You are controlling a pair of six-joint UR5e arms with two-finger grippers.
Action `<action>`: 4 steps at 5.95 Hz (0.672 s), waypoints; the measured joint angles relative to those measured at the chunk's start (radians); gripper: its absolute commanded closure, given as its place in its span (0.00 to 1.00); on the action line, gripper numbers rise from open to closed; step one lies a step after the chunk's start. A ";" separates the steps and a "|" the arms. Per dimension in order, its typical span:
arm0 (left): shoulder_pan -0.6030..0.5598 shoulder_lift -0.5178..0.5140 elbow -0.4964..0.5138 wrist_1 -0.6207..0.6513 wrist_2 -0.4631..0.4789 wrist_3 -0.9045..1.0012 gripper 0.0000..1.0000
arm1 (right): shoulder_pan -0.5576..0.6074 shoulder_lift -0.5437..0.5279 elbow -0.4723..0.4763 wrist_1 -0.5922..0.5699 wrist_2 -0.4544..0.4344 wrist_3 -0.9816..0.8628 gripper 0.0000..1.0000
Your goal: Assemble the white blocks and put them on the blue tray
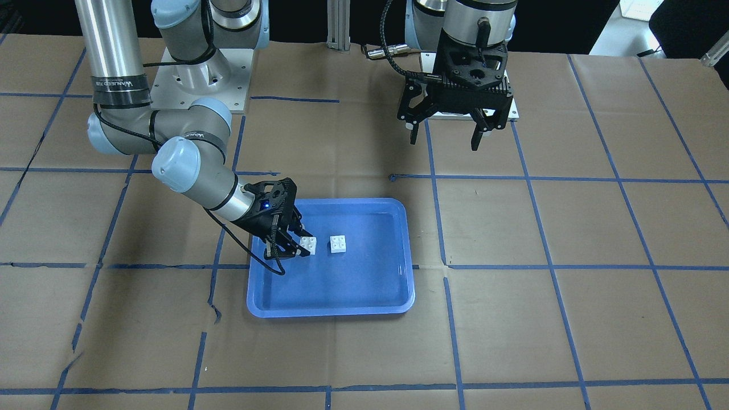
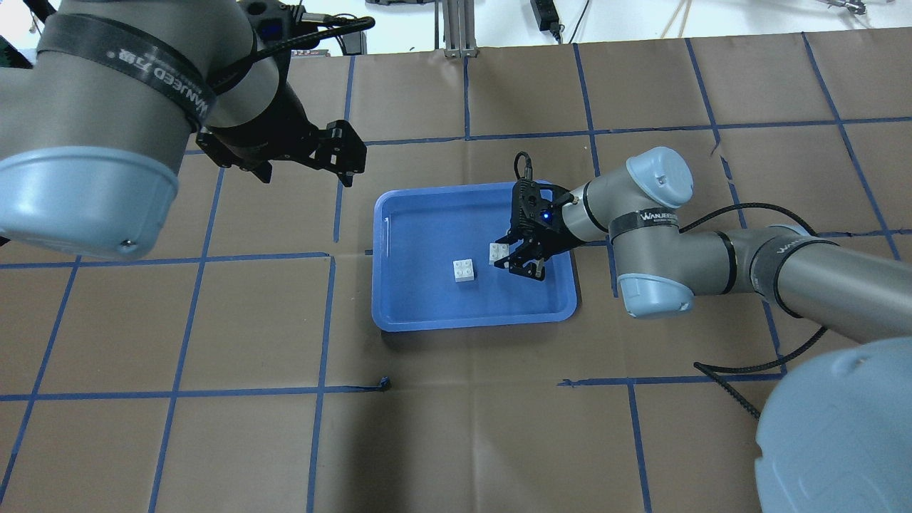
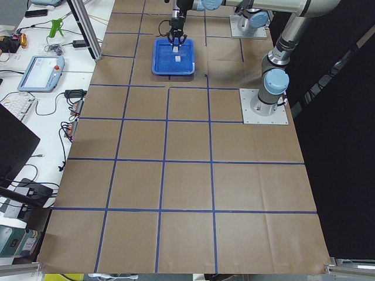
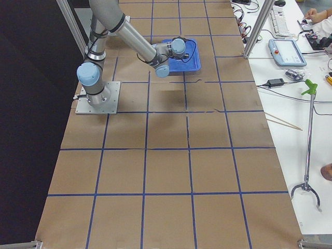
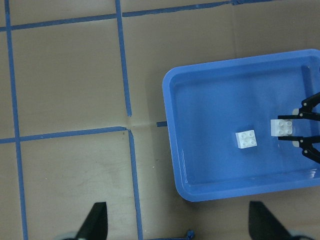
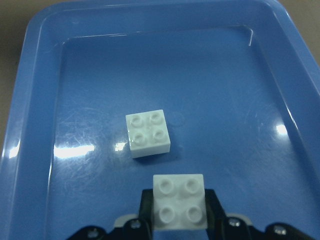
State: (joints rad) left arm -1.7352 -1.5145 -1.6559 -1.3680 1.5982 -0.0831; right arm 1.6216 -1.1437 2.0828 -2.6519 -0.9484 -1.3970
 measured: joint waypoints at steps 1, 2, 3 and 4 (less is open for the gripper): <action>0.004 0.001 0.000 -0.001 -0.002 -0.004 0.01 | 0.011 0.011 0.000 -0.012 -0.001 0.001 0.74; 0.008 0.002 0.000 -0.001 -0.004 -0.005 0.01 | 0.023 0.019 0.000 -0.019 -0.002 0.003 0.74; 0.009 0.002 -0.001 0.000 -0.005 -0.006 0.01 | 0.030 0.024 0.000 -0.024 -0.002 0.007 0.74; 0.009 0.002 -0.002 0.002 -0.006 -0.005 0.01 | 0.035 0.026 0.000 -0.030 -0.002 0.013 0.74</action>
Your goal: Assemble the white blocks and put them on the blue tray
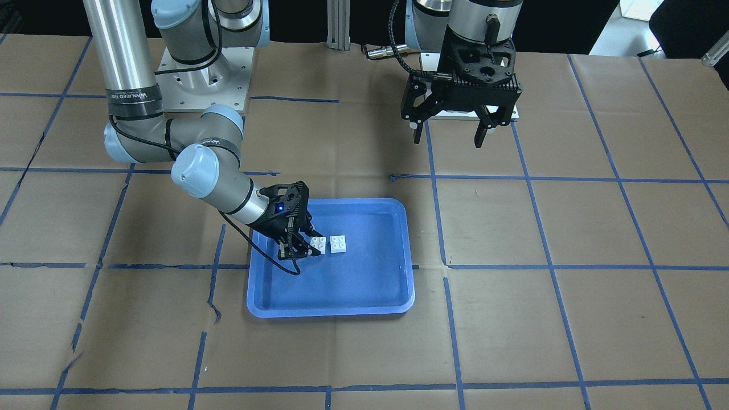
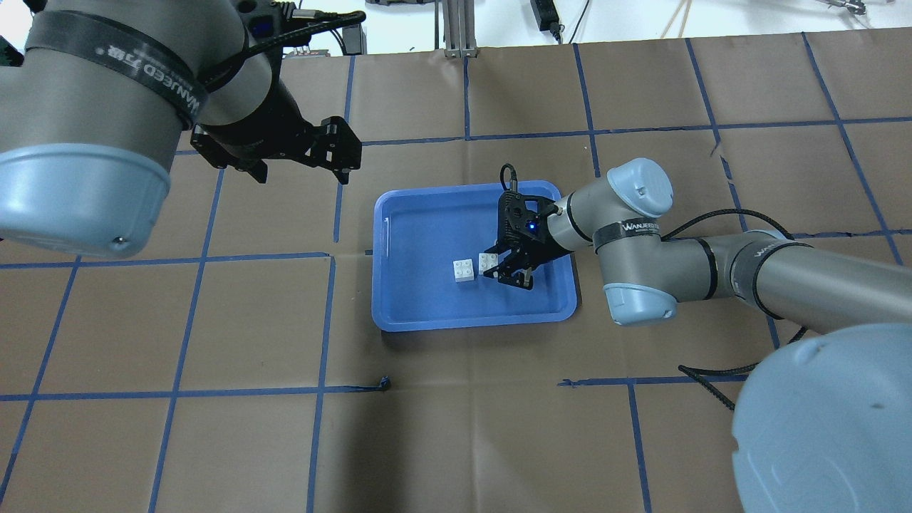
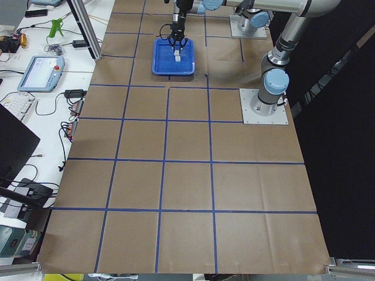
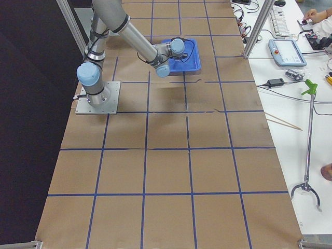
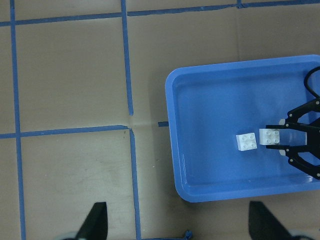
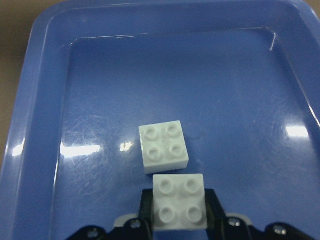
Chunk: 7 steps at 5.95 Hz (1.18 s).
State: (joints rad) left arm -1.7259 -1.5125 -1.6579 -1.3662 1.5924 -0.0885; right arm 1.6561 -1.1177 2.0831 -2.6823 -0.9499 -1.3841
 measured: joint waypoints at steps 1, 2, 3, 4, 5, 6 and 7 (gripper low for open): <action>0.000 0.000 -0.001 0.004 0.000 0.001 0.01 | 0.003 0.001 0.000 -0.008 0.000 0.015 0.74; 0.001 0.000 -0.001 0.008 0.000 0.001 0.01 | 0.006 0.002 0.000 -0.016 0.000 0.034 0.74; 0.001 0.000 -0.001 0.010 0.001 0.001 0.01 | 0.010 0.006 -0.001 -0.026 -0.001 0.041 0.74; 0.002 0.000 0.000 0.011 0.001 -0.001 0.01 | 0.012 0.016 -0.001 -0.041 -0.001 0.043 0.74; 0.002 0.000 0.000 0.010 0.001 -0.002 0.01 | 0.016 0.027 -0.001 -0.057 -0.001 0.045 0.74; 0.002 0.000 0.000 0.011 0.001 -0.002 0.01 | 0.019 0.030 -0.001 -0.063 -0.001 0.046 0.74; 0.002 0.000 0.000 0.011 0.001 -0.002 0.01 | 0.020 0.028 -0.001 -0.064 -0.001 0.054 0.74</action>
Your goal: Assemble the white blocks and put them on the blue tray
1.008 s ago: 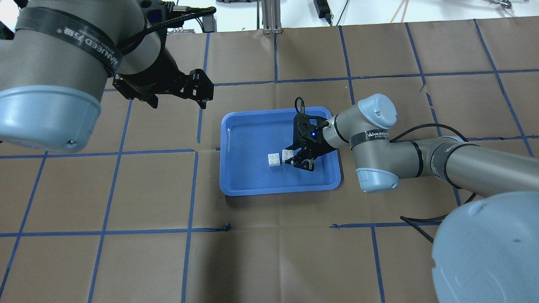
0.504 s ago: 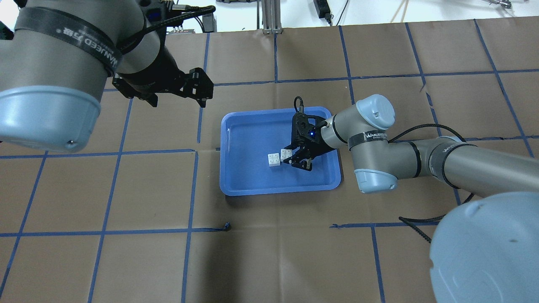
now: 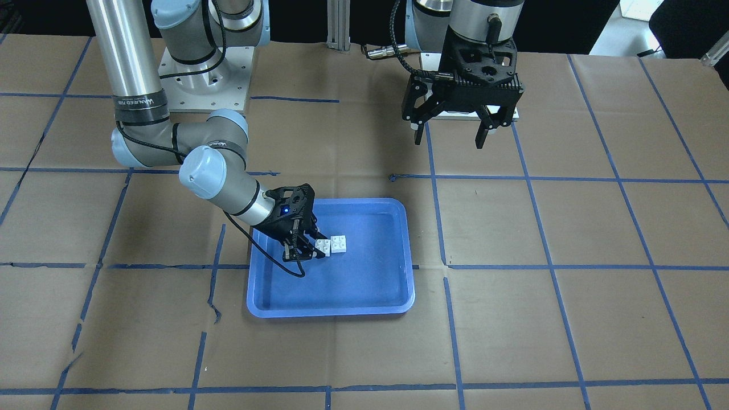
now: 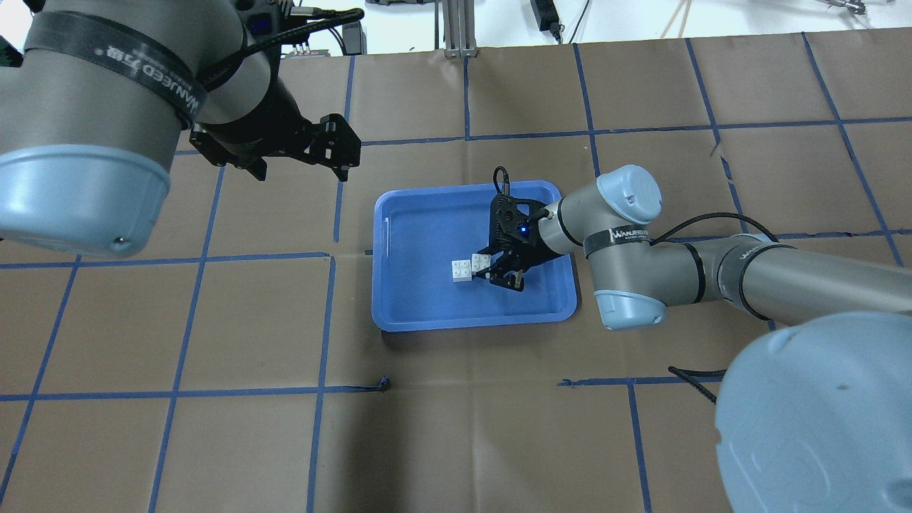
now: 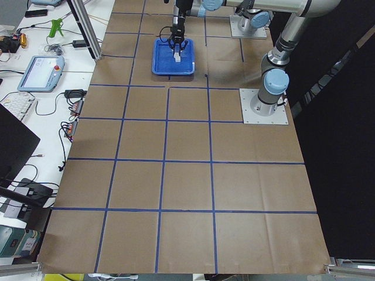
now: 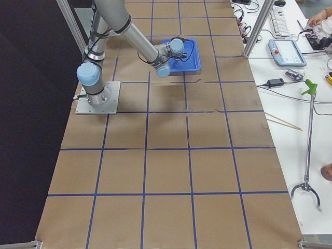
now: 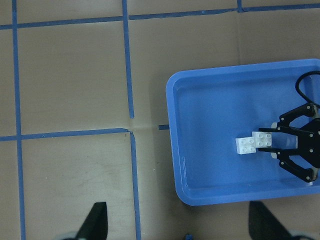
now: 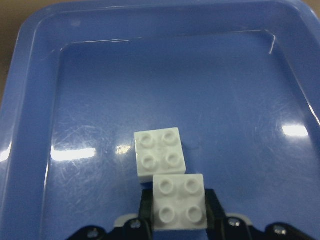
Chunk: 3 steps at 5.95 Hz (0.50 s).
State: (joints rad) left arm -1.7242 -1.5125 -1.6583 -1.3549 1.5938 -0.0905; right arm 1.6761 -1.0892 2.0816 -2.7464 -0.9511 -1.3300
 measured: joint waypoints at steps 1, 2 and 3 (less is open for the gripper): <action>0.000 0.000 0.000 0.000 0.000 0.000 0.01 | 0.000 -0.002 0.000 -0.002 0.000 0.010 0.74; 0.000 0.000 0.000 0.000 0.000 0.000 0.01 | 0.001 -0.003 0.000 -0.004 0.000 0.015 0.74; 0.000 0.000 0.000 0.000 0.000 0.000 0.01 | 0.001 -0.003 0.001 -0.005 0.000 0.016 0.74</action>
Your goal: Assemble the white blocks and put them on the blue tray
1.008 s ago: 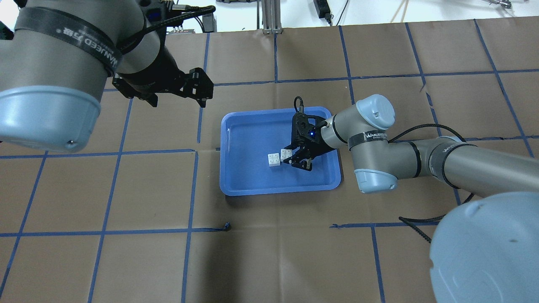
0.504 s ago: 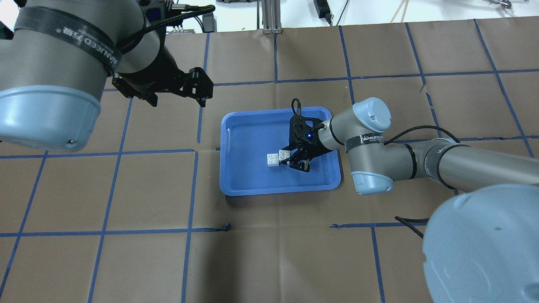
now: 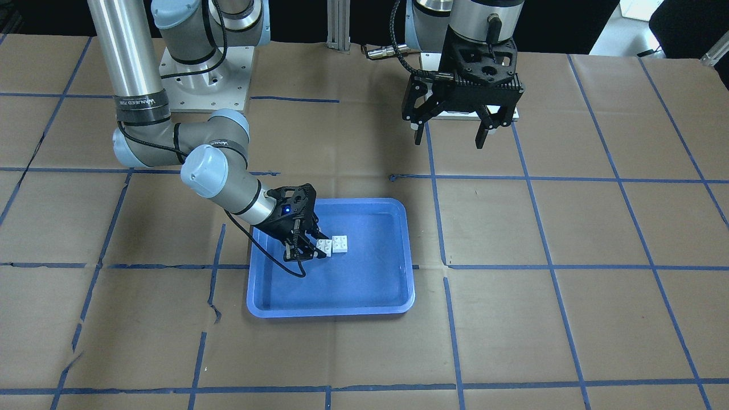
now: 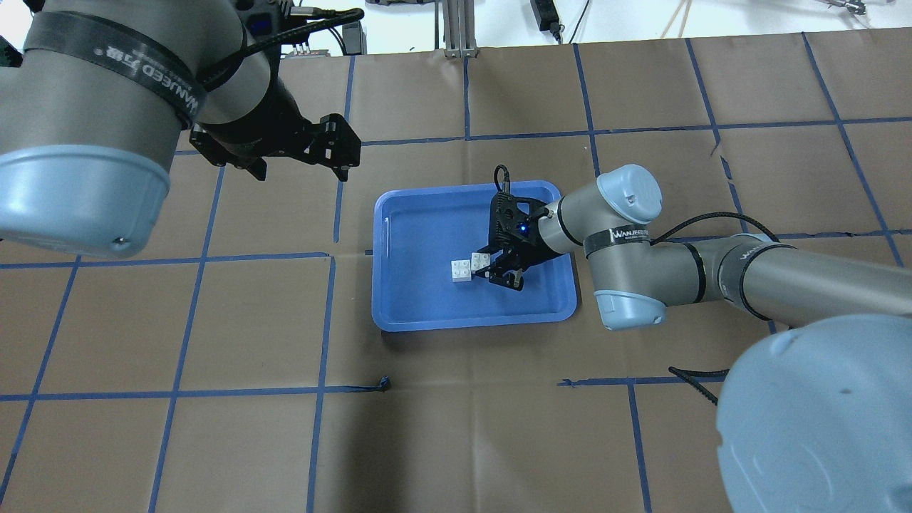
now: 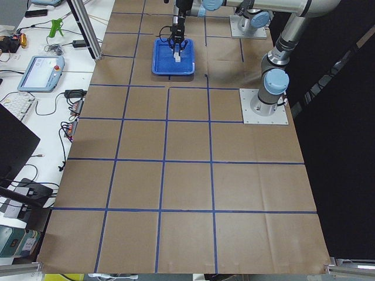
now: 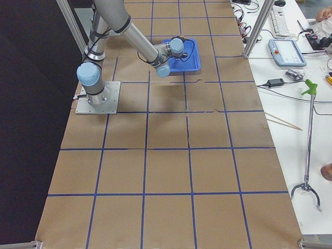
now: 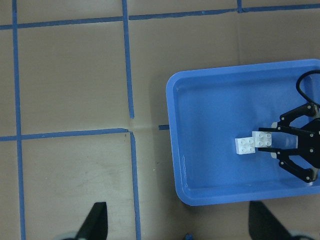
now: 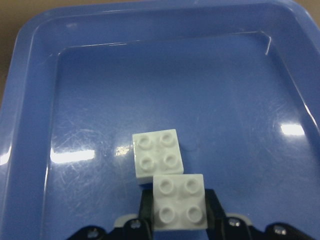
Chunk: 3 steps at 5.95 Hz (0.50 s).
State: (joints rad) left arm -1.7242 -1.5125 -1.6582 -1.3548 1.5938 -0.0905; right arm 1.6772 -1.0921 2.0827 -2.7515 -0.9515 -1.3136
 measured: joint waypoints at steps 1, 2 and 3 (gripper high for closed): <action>0.000 0.000 0.000 0.000 0.000 0.000 0.01 | 0.001 0.000 0.000 0.000 -0.001 0.000 0.74; 0.000 0.000 0.001 -0.001 0.000 0.000 0.01 | 0.005 0.000 0.000 0.000 -0.001 0.001 0.71; 0.001 0.002 0.002 -0.006 0.000 0.000 0.01 | 0.011 0.002 0.000 0.000 -0.001 0.002 0.70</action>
State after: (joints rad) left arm -1.7231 -1.5103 -1.6560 -1.3612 1.5941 -0.0905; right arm 1.6882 -1.0905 2.0831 -2.7520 -0.9521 -1.3120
